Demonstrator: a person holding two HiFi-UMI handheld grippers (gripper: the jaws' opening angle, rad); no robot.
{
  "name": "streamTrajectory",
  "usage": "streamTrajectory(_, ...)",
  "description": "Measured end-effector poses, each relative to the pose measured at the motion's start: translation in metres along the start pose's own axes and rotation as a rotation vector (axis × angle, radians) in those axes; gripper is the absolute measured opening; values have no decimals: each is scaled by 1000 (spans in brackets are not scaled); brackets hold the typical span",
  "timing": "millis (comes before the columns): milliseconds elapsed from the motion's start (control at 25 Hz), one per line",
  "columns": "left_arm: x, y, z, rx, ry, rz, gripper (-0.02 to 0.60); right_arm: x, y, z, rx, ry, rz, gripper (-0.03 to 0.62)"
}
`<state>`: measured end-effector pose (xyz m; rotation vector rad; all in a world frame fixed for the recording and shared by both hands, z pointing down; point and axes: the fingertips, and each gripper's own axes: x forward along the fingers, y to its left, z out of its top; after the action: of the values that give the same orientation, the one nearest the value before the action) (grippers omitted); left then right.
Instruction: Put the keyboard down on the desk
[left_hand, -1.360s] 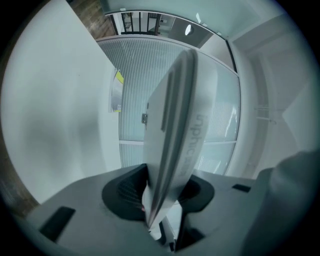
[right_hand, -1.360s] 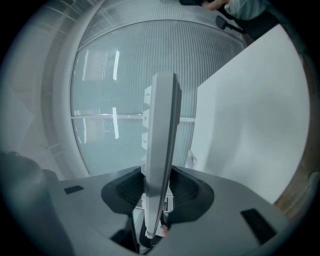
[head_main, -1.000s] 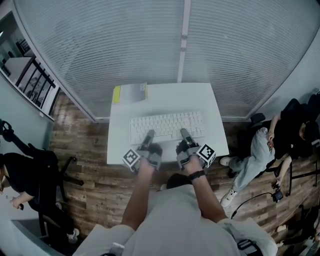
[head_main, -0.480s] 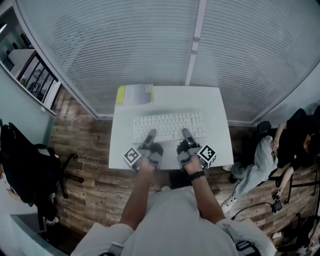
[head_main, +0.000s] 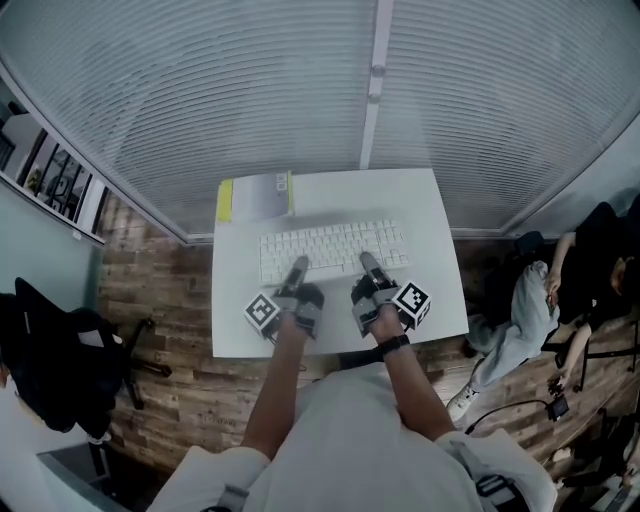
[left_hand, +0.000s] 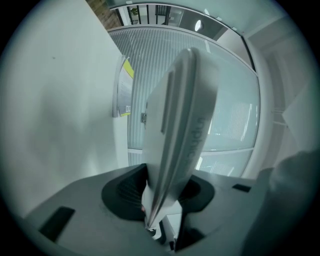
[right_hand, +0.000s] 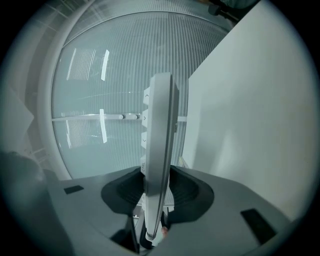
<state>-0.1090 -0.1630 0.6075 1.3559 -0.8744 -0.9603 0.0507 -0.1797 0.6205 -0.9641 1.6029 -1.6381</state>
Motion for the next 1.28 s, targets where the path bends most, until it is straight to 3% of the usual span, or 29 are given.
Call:
streamTrajectory(240,2,1,1,-2,20,-15,133,0,4,-2,-4,-3,30,137)
streamTrajectory(520,-1,-2,5,-28,30,5,133,-1,9,-8,-15,-3,-11,137)
streamTrajectory(800,13,21,31,-74,11,80,133,31,-7,-9,3,7,-92,137)
streamTrajectory(1280,16,54,22,-126,10,131,133,27,-37,-2,26,-5,-159,137)
